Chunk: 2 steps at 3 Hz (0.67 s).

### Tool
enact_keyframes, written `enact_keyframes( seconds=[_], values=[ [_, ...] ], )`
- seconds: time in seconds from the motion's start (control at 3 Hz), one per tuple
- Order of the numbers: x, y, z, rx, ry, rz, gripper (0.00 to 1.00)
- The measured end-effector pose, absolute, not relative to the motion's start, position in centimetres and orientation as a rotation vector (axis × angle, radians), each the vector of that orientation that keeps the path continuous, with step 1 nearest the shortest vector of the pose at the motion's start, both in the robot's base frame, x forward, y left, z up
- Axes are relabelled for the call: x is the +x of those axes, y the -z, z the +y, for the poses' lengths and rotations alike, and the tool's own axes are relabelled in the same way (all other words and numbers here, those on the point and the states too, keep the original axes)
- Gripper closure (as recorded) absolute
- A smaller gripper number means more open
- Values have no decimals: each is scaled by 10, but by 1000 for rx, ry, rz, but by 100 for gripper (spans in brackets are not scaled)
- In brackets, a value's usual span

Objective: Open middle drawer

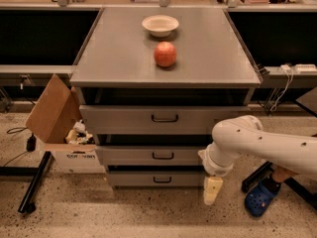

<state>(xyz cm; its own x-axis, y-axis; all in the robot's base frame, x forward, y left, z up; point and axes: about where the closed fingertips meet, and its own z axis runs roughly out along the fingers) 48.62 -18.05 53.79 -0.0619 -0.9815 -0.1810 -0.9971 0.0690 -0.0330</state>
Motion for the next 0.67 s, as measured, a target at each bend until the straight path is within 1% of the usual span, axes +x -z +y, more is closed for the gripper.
enact_keyframes(
  seconds=[0.33,0.67],
  values=[
    [514,-502,-177,-1978,-166,2152,0],
    [514,-502,-177,-1978,-166,2152,0]
  ],
)
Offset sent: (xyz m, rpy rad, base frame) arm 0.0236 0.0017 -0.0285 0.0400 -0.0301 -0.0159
